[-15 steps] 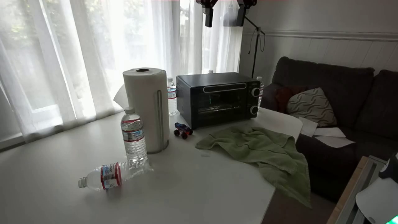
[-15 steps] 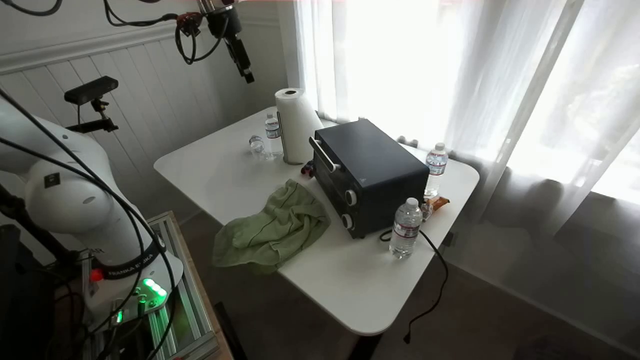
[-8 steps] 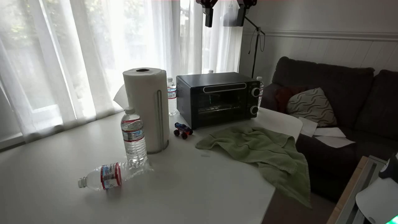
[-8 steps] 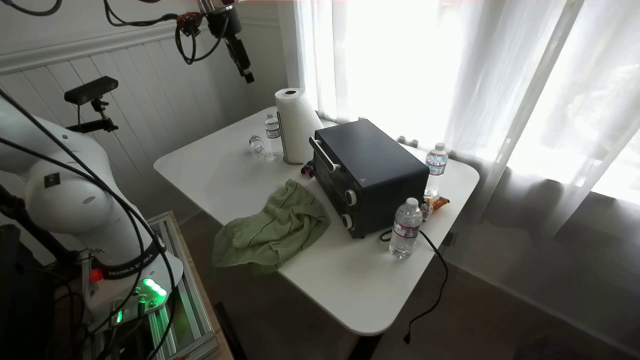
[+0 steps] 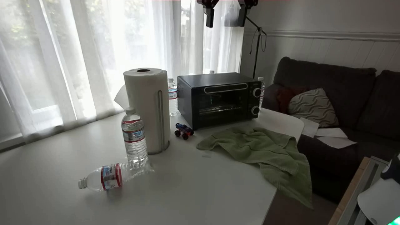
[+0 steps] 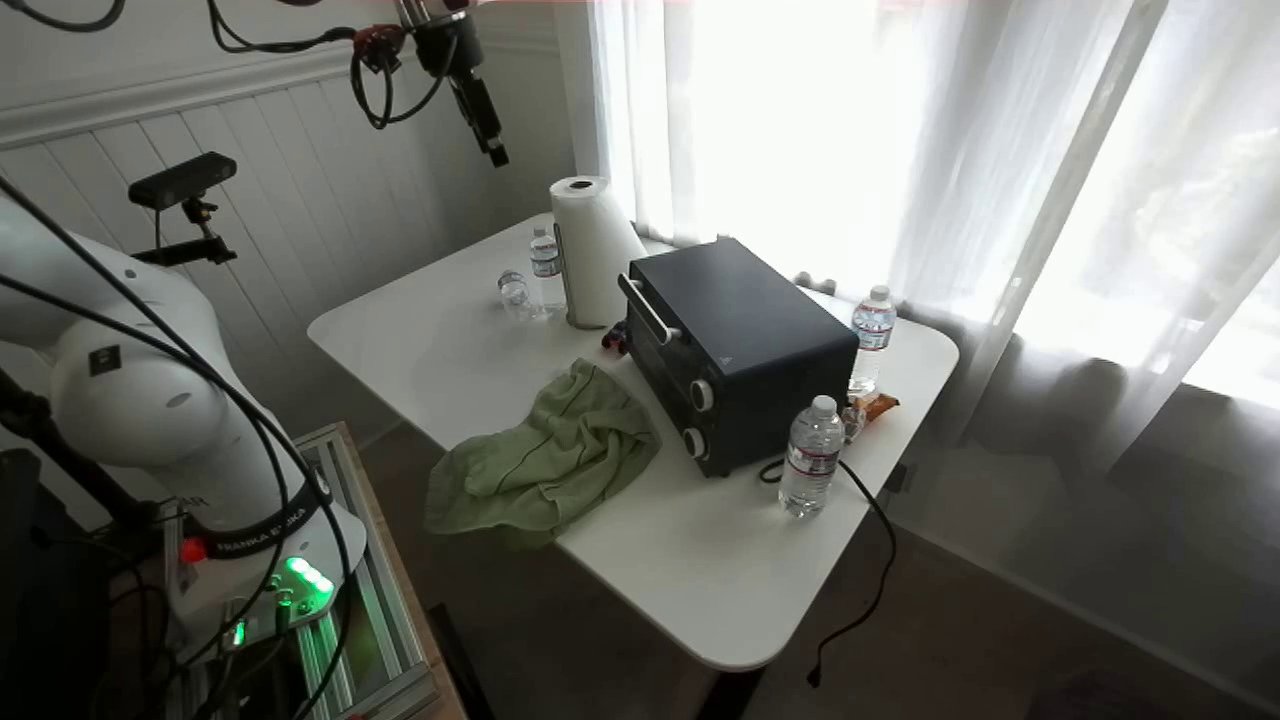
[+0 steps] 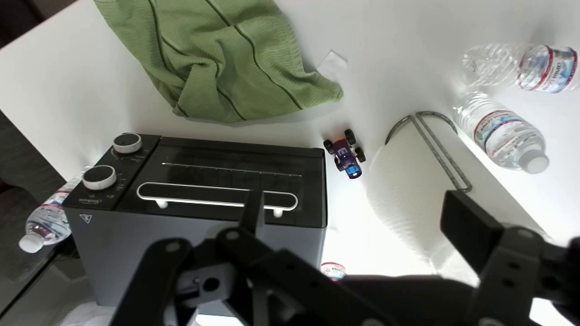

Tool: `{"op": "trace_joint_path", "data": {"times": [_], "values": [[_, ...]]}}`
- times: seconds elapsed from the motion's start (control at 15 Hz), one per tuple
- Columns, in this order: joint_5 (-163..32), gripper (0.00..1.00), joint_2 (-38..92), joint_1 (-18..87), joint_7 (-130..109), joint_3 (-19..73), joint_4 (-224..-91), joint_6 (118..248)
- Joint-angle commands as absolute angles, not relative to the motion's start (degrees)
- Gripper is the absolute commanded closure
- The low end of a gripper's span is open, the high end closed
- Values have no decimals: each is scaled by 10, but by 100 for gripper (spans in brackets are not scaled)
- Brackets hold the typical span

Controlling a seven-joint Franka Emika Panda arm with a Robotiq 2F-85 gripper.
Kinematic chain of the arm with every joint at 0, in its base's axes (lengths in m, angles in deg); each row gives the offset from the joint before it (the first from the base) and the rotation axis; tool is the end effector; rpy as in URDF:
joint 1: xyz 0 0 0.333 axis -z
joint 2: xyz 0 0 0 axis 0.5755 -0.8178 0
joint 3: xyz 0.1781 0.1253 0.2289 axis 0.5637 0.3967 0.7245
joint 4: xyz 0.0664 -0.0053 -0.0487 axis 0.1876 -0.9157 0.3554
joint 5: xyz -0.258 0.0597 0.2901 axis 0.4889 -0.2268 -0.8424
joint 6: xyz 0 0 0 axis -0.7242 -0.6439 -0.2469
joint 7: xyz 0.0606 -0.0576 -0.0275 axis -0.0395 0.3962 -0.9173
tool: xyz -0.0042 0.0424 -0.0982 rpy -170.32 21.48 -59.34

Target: Remove the paper towel roll from the holder and put it on the table

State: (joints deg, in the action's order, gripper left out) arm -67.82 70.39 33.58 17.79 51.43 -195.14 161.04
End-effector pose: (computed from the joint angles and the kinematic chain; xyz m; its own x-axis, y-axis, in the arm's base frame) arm 0.3965 0.1774 0.5380 0.9586 -0.2006 0.2022 -0.2185 -0.9733 0.0701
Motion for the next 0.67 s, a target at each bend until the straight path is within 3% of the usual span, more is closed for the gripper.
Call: {"op": "trace_joint_path", "data": {"times": [0.0,0.6], "values": [[-679,0,671,320,223,521,-1923,1609],[-691,0,518,301,372,511,-1788,1617]]}}
